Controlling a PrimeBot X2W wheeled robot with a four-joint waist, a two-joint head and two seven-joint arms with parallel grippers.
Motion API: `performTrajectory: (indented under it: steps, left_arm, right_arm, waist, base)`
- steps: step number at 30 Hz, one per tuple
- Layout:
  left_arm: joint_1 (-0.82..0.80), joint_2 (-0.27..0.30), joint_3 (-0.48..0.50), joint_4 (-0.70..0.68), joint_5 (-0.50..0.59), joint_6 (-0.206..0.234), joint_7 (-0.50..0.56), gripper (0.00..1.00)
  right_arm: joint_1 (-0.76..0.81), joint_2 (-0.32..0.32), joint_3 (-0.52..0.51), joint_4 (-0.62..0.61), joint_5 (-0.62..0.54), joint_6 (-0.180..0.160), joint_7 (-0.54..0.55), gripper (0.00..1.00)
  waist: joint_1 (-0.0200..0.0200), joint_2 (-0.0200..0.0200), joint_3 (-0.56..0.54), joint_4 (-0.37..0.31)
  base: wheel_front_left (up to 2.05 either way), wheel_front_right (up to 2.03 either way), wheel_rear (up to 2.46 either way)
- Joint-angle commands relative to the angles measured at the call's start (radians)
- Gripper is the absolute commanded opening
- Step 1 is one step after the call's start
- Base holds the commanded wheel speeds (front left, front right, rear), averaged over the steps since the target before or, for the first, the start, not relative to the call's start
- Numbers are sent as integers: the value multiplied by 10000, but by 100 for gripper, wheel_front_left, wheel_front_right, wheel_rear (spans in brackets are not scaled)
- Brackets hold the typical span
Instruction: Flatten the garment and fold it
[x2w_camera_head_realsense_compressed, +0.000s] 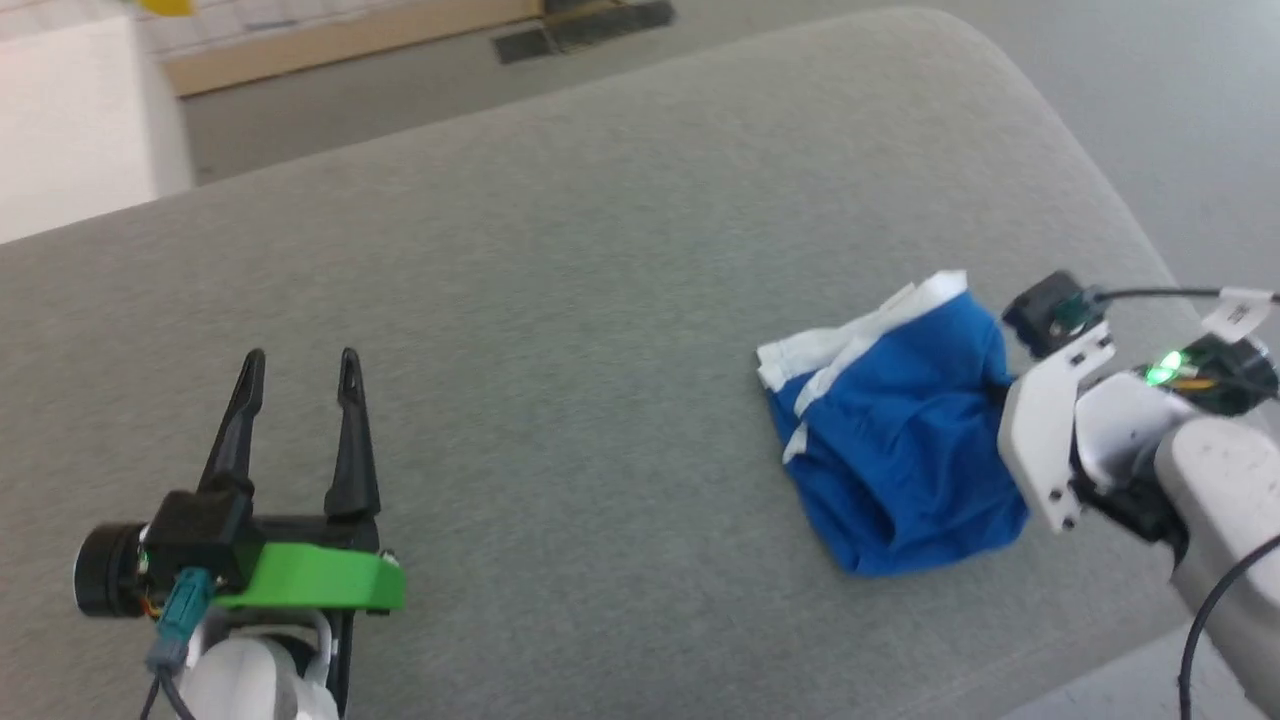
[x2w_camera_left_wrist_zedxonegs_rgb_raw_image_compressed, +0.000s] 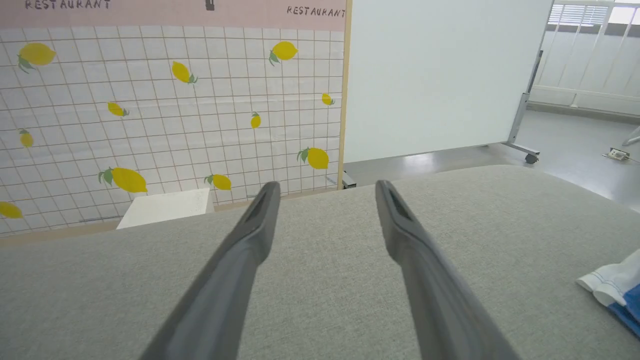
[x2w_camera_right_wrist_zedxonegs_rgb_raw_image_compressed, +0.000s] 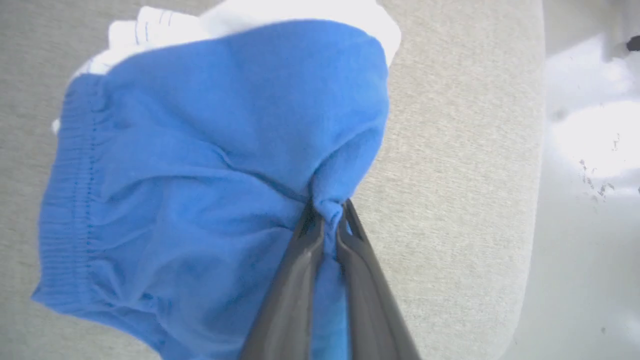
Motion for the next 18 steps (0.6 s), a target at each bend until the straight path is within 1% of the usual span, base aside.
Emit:
performTrajectory:
  steps: [1, 4, 7, 12, 18]
  left_arm:
    - [-206, 120, -49, -79, 169, -24, 67, 100]
    - [-444, 269, -131, -289, 274, -65, 281, 100]
    - [-596, 425, -186, -499, 365, -104, 505, 100]
    - [-711, 609, -214, -924, 477, -78, 846, 100]
    - [-676, 776, -137, -1228, 432, -66, 1042, 100]
  right_arm:
    - [-386, -59, 25, 229, 84, -19, -189, 0]
    - [-1017, -233, -162, 964, 137, -19, -692, 0]
    - [-1439, -339, -401, 1702, 60, -19, -1099, 0]
    - [-2003, -761, -942, 2893, -159, -19, -1718, 0]
    - [-2531, -1057, -1818, 3914, -517, -19, -2493, 0]
  waist:
    - [-1, -1, 1027, -1126]
    - [-1, -1, 1427, -1110]
    - [-1, -1, 1754, -932]
    - [-1, -1, 2274, -390]
    - [-1, -1, 2644, 175]
  base:
    - [0, 0, 0]
    - [0, 0, 0]
    - [0, 0, 0]
    - [0, 0, 0]
    - [0, 0, 0]
